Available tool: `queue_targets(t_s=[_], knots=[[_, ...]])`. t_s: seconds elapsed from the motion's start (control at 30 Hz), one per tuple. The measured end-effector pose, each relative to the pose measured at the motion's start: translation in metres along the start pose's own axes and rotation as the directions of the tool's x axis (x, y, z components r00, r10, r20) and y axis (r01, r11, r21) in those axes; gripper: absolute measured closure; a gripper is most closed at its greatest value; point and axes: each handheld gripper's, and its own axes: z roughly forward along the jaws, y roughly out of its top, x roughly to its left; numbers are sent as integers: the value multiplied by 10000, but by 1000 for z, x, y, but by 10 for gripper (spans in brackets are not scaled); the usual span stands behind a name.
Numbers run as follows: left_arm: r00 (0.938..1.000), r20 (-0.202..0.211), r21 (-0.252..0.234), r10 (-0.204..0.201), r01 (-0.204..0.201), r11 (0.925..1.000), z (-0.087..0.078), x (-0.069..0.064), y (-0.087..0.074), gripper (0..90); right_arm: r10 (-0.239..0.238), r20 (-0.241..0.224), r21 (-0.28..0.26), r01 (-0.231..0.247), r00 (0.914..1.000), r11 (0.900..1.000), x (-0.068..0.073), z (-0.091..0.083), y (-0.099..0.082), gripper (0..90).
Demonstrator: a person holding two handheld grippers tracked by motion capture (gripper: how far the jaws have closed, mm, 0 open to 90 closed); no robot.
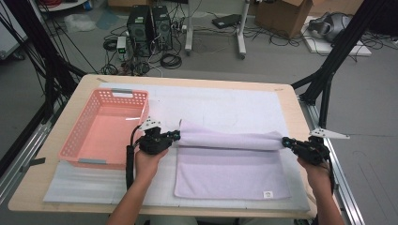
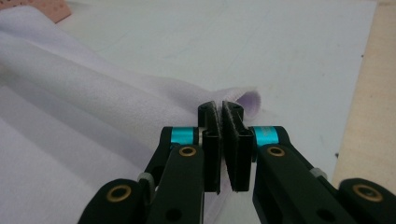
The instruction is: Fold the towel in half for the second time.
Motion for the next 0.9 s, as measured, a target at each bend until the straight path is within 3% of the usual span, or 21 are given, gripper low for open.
queue_targets(t_s=[0.2, 0.37, 0.43, 0.5, 0.57, 0.63, 0.7, 0.9], knots=[[9998, 212, 310, 34, -40, 9995, -7, -6, -19, 866, 119, -181, 93, -118, 9998, 9999, 3, -7, -16, 867], [9997, 74, 552, 237, -240, 9982, -7, -8, -32, 830, 196, -255, 621, -179, 9995, 9979, 7, -7, -26, 859], [10000, 9, 265, 4, -4, 9996, -5, -6, -30, 605, 349, -182, 722, -335, 9992, 9968, 6, -5, -28, 772], [10000, -14, 229, -61, 61, 9997, -2, -4, -26, 490, 581, -13, 562, -579, 9983, 9967, 4, -6, -26, 695], [10000, -56, 226, 70, -69, 9997, 3, -2, -21, 454, 620, 207, 438, -628, 9979, 9971, 1, -6, -21, 631], [9999, -38, -9, -96, 96, 10000, 8, 0, -16, 429, 646, 378, 446, -662, 9972, 9968, 0, -5, -15, 590], [9998, -115, 180, -152, 154, 9997, 13, 3, -9, 424, 530, 529, 470, -555, 9972, 9974, -1, -2, -9, 555], [9984, -500, 579, -267, 296, 9979, 37, 11, 3, 424, 374, 920, 1167, -481, 9951, 9920, -5, 21, 14, 483]])
